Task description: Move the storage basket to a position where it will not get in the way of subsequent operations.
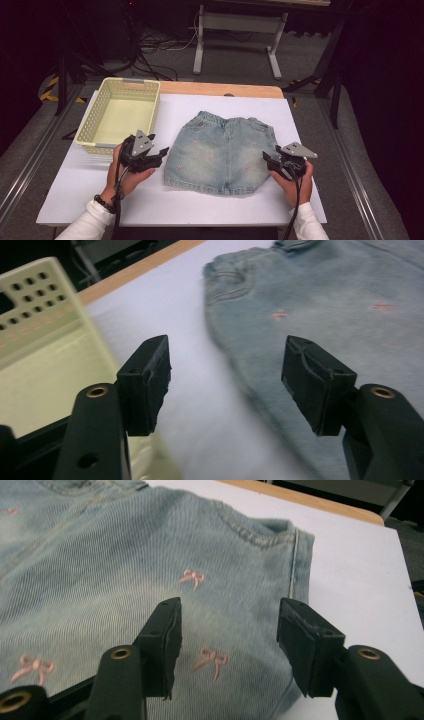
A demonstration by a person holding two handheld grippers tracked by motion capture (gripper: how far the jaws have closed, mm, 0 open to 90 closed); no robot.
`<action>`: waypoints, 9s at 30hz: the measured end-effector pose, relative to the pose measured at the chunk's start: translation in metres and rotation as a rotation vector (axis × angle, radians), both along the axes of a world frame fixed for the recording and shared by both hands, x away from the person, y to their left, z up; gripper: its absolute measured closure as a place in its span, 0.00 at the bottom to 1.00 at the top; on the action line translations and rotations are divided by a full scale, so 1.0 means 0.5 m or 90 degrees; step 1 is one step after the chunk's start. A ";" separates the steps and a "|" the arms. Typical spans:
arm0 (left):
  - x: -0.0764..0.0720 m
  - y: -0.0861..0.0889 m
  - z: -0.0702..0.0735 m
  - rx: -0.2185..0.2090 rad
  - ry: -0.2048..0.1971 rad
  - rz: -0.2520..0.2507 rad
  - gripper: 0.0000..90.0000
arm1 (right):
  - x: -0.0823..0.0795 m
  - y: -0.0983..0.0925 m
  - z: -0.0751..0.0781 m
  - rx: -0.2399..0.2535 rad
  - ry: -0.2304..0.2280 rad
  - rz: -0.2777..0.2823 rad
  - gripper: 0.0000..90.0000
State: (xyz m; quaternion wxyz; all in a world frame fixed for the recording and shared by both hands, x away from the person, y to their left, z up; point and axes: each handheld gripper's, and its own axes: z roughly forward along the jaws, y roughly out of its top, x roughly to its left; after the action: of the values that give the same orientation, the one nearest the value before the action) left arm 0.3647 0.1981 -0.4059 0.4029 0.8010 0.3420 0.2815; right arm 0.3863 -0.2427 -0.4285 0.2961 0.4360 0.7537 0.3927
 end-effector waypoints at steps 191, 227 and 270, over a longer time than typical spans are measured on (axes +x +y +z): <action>-0.070 0.048 -0.108 0.002 0.196 -0.112 0.74 | 0.134 0.024 -0.046 -0.004 0.095 0.046 0.51; -0.053 -0.015 -0.061 0.016 0.057 -0.119 0.94 | 0.158 -0.020 -0.030 -0.010 0.061 -0.080 0.83; 0.223 -0.174 -0.046 0.055 0.119 0.064 0.32 | 0.222 0.011 -0.027 -0.046 0.101 0.006 0.47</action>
State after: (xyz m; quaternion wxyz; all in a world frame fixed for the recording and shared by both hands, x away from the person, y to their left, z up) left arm 0.4762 0.1112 -0.4286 0.3193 0.8222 0.4056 0.2400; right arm 0.4975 -0.2372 -0.4418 0.2490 0.4513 0.7904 0.3311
